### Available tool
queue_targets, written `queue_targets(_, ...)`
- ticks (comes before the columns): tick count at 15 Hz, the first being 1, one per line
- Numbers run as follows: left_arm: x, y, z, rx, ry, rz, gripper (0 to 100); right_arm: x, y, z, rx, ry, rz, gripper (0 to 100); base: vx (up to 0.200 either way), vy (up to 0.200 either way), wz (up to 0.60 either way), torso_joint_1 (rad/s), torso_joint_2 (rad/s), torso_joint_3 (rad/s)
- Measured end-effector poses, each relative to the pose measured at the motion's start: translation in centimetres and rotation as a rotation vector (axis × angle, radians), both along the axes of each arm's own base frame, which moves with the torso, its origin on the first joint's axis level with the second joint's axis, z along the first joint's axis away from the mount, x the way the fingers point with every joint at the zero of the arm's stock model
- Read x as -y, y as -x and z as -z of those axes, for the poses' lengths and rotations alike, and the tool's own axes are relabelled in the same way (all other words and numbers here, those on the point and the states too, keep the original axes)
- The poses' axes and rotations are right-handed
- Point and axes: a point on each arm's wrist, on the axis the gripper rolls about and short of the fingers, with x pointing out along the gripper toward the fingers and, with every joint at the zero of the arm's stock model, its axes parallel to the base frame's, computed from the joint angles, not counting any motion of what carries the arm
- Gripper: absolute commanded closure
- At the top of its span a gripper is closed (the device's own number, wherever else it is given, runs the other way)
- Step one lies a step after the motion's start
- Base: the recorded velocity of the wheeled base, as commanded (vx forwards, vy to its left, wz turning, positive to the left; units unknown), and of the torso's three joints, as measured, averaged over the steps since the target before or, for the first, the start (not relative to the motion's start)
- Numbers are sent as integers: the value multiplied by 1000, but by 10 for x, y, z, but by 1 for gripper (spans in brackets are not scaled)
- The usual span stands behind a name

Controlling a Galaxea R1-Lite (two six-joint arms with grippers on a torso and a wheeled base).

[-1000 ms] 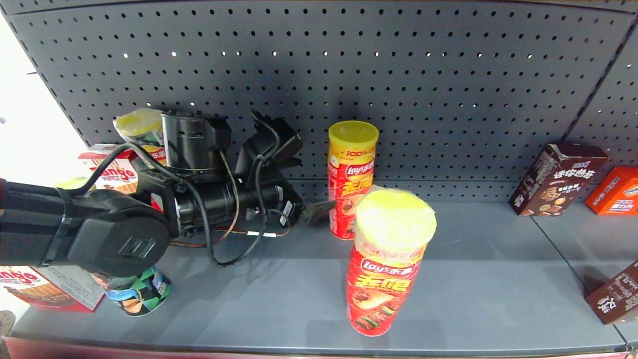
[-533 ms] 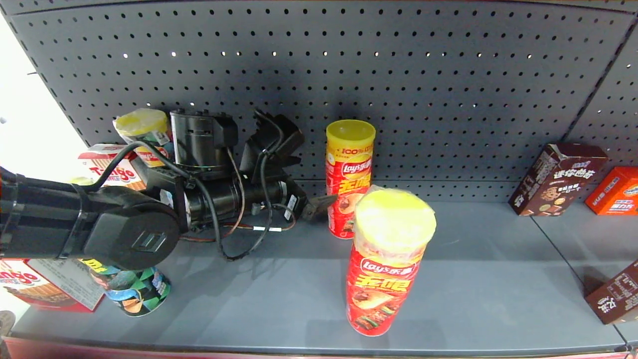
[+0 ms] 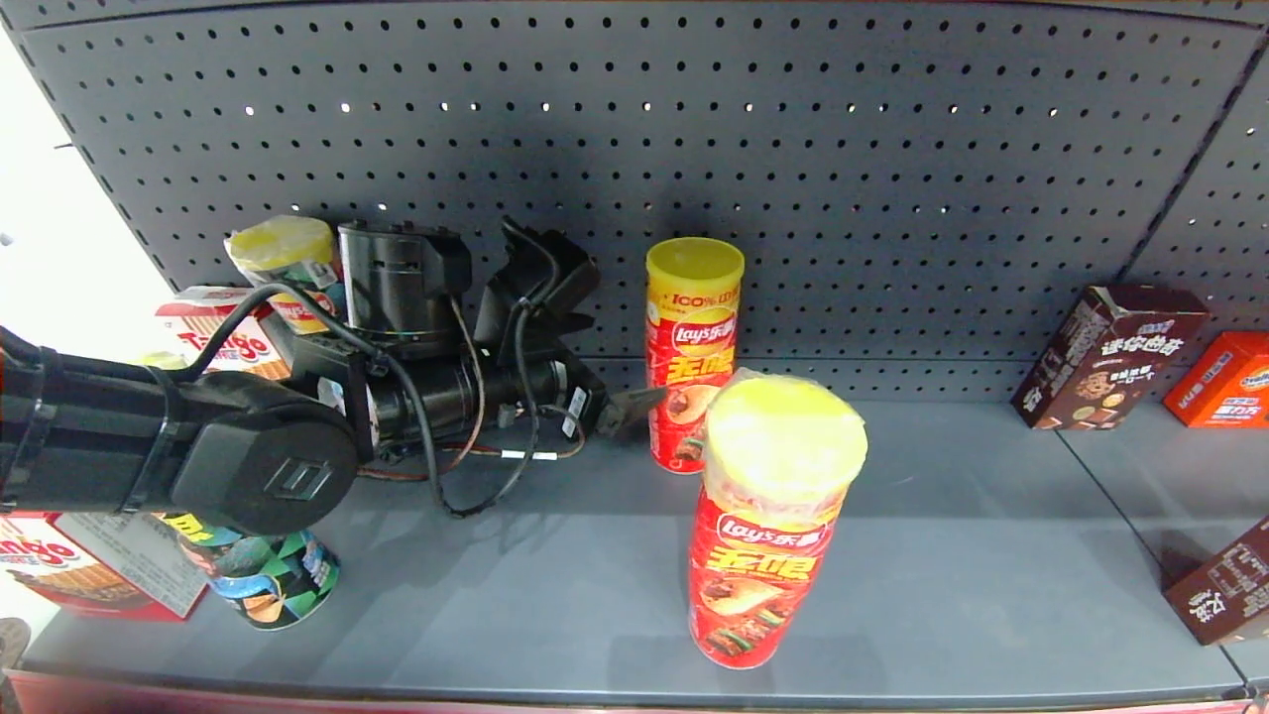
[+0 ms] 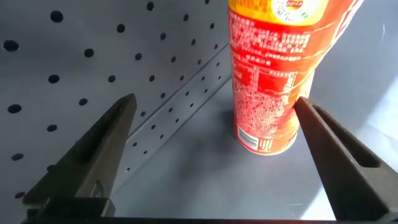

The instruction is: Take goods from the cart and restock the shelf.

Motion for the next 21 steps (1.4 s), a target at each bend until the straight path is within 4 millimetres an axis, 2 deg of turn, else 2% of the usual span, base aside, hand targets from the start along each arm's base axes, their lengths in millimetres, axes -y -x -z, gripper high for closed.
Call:
queue_targets(11,-5,5,3,-36,43,-64,0,0,0,0,0,0,-1,0,0,0,0,0,0,0)
queue_targets(16,-8,17,-1,-92,106,15,0,0,0,0,0,0,0,0,0,0,0,0,0,0)
queue_targets(21,-13,25,-1,-94,97,-16,0,0,0,0,0,0,0,0,0,0,0,0,0,0)
